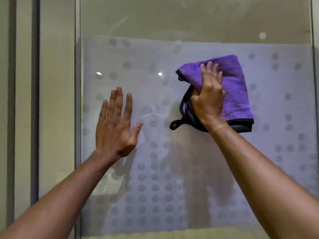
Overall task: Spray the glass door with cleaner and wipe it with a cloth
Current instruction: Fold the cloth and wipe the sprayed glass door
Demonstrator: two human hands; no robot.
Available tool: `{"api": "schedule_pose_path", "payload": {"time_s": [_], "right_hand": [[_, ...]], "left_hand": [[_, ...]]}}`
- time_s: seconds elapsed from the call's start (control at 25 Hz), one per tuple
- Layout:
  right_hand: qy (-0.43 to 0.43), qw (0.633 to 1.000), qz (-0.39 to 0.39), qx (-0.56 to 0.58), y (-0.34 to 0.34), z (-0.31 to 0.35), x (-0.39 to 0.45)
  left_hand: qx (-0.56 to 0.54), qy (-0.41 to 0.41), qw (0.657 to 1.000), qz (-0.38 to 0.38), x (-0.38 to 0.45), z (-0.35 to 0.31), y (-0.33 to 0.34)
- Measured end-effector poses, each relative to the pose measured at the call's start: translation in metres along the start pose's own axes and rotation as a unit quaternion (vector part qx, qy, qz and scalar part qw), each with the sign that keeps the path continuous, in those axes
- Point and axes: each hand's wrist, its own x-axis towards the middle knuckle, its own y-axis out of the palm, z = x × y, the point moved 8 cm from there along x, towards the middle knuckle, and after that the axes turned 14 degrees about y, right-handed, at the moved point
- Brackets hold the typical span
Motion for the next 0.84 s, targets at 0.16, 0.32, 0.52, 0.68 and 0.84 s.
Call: {"api": "schedule_pose_path", "payload": {"time_s": [0.16, 0.32, 0.52, 0.68, 0.84], "right_hand": [[-0.137, 0.99, 0.028, 0.004, 0.02, 0.051, -0.031], [-0.243, 0.966, 0.092, 0.016, 0.023, 0.056, -0.102], [-0.193, 0.976, 0.1, 0.007, 0.015, 0.048, -0.103], [-0.142, 0.987, 0.077, 0.024, 0.001, 0.044, -0.1], [-0.129, 0.989, 0.073, 0.026, -0.009, 0.043, -0.107]], "left_hand": [[-0.006, 0.002, 1.0, 0.001, 0.0, -0.001, -0.001], [-0.01, 0.01, 1.0, 0.016, 0.0, 0.0, -0.002], [-0.057, -0.003, 0.998, 0.036, 0.003, 0.003, -0.012], [-0.149, -0.058, 0.985, -0.067, 0.023, 0.0, -0.054], [-0.269, -0.04, 0.96, -0.065, 0.052, -0.024, -0.074]]}}
